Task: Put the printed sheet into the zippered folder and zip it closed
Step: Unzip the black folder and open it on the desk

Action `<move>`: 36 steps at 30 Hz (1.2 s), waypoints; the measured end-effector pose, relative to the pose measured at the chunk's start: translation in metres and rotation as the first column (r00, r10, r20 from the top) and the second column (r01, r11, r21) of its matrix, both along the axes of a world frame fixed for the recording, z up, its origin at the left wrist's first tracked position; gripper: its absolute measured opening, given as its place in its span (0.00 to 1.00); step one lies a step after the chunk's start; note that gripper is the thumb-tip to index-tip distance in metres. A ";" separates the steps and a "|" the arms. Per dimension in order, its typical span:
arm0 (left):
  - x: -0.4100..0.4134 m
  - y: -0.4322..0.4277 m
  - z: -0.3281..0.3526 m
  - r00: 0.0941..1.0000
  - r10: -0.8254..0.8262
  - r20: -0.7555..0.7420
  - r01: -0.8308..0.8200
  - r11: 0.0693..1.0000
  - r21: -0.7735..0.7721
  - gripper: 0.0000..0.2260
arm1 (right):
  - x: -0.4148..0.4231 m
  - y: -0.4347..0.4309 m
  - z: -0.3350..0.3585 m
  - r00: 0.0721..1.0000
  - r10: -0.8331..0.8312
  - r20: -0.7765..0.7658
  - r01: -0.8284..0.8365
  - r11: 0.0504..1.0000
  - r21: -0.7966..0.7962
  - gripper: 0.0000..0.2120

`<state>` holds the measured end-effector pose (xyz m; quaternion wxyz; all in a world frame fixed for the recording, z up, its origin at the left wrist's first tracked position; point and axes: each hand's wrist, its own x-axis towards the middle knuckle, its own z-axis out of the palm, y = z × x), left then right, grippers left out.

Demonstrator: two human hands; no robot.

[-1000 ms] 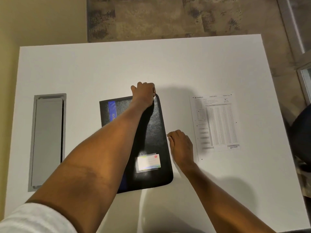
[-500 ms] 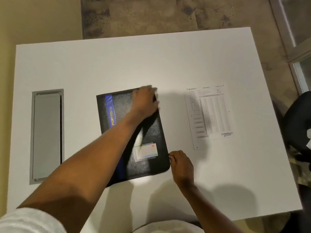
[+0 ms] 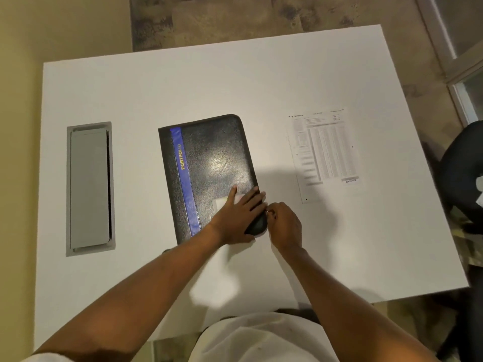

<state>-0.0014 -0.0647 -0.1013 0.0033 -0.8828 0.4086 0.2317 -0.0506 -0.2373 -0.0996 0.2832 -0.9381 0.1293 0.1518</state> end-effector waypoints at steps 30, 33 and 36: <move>0.013 -0.005 0.017 0.986 -0.161 0.036 0.158 0.983 0.090 0.40 | -0.097 0.126 -0.026 0.972 0.178 0.153 -0.188 0.980 0.060 0.08; 0.009 -0.004 0.016 0.990 -0.141 0.018 0.140 0.989 0.045 0.37 | -0.096 0.152 -0.027 0.939 0.250 0.235 -0.273 0.960 0.068 0.01; 0.004 -0.002 0.014 0.991 -0.134 0.022 0.134 0.991 0.023 0.33 | -0.098 0.169 -0.040 0.941 0.298 0.160 -0.318 0.941 0.118 0.05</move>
